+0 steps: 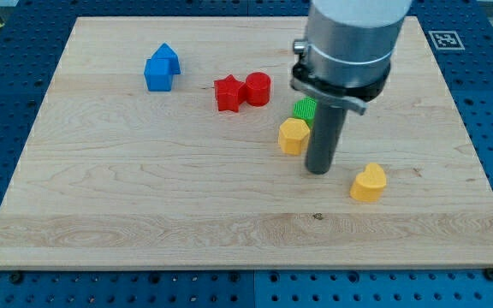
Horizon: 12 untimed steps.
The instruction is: Place yellow heart parallel to the bottom of the yellow hexagon
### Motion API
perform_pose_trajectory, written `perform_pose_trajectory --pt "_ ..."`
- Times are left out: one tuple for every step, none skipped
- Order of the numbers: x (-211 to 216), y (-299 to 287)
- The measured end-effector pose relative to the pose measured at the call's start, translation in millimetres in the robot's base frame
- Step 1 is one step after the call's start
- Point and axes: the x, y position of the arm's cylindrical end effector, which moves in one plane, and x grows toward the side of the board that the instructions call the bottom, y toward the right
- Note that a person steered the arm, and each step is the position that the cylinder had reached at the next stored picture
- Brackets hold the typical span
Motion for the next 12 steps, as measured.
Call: perform_pose_trajectory --pt "-0.4 16.5" --pt "-4.1 29.2" --pt "-7.2 45.5" --pt "-7.2 75.3" --pt "-5.9 105.5" --pt "11.6 122.4" --pt "19.7 124.3" --pt "32.1 86.7" --pt "32.1 61.8" --pt "32.1 37.4" --pt "32.1 32.3" --pt "32.1 58.1"
